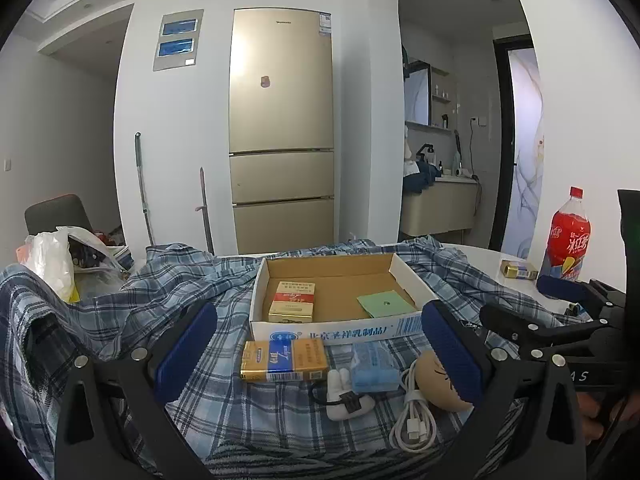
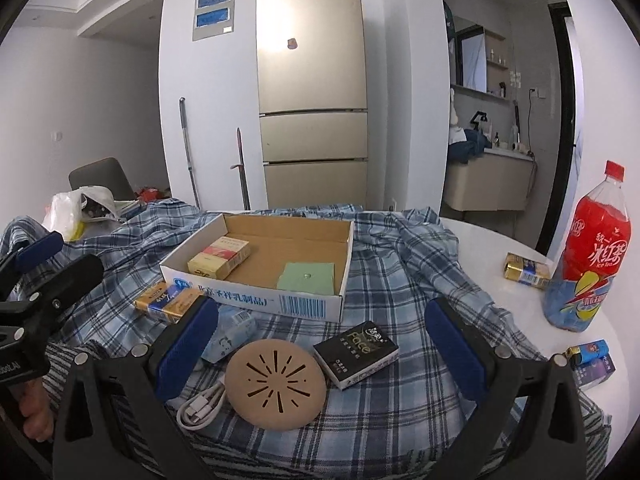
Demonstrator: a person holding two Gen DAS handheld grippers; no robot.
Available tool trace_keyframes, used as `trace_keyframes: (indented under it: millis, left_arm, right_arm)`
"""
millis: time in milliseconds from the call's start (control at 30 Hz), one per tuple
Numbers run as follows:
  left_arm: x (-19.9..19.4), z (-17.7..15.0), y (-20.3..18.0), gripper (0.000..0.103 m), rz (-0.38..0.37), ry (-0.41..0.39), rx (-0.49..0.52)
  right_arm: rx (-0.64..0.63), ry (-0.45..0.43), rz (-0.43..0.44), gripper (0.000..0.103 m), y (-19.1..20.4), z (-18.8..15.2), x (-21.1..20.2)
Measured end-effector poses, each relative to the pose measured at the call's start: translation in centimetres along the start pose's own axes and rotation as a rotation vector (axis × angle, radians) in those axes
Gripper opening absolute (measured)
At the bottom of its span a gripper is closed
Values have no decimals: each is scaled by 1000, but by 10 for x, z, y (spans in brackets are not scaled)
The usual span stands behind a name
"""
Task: Organize soft objects
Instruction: 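Raise both open grippers away from the box, then lower the right gripper onto the beige vented disc and close it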
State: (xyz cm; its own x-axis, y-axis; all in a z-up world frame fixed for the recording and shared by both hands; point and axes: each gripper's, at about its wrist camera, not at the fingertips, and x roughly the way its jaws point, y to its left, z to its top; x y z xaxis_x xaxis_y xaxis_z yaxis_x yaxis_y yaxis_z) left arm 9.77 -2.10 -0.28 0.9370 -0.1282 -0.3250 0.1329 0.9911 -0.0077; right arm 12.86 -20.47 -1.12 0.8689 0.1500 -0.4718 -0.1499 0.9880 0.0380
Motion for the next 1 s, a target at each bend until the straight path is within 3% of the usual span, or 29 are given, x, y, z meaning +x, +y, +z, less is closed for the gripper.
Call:
trace_keyframes:
  millis: [233,400,533,700,800,1000]
  left_arm:
    - [1,0,1,103,0,5,-6]
    - [4,0,0,103,7,23,15]
    - [5,-1,2,103,4,30,2]
    - [8,-1,6,103,7,40,-17]
    - [8,-1,7,103,5,41,-24]
    - [7,-1,7,103,3,32,-24]
  right_arm:
    - [33,62,73,103,-2,-3,10]
    - [104,221,261,103,-5,-11,31]
    - [111,316,267,103,-2,-19,48]
    - [164,441,355,100,-4,-31,71]
    - [193,500,349,96,-7,-35,84]
    - [204,523,345,95,-6,-38,90]
